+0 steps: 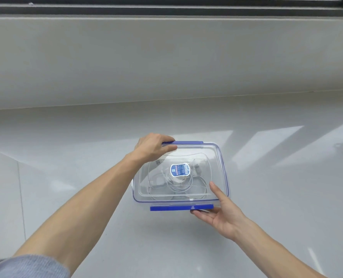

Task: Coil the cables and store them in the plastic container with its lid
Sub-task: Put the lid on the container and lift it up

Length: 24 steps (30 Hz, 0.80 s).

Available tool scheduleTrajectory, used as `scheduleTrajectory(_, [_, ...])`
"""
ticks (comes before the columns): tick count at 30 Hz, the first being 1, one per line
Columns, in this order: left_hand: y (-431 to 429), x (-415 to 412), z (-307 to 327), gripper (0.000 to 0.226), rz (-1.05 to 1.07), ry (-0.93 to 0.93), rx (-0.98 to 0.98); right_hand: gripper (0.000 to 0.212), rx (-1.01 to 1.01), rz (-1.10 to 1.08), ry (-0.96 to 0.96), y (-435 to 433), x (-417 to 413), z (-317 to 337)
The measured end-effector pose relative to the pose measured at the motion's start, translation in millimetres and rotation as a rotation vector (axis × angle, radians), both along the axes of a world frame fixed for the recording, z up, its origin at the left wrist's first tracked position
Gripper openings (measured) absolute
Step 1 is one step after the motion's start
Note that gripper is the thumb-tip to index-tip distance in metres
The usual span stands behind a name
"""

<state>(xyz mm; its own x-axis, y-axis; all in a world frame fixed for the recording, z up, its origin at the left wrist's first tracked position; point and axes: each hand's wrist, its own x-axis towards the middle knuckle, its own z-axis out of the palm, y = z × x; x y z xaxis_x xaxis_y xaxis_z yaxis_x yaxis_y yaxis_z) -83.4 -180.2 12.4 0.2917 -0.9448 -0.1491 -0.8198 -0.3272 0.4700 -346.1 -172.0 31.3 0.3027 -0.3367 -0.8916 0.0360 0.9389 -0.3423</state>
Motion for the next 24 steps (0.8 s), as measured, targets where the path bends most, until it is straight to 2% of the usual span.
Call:
scheduleTrajectory(12, [1.3,-4.0,0.3,0.038,0.043,-0.017,-0.014,0.042,-0.013,-0.11,0.061,2.6,9.8,7.7])
scheduleTrajectory(18, [2.4,-6.8,1.7,0.04,0.058,-0.032,0.011,0.049,-0.031,-0.164,0.116,4.2,16.2,4.8])
scheduleTrajectory(24, [4.7,-8.5,6.0,0.041,0.037,-0.061,0.018,0.033,-0.008,-0.106,0.107,3.1,14.1,11.9])
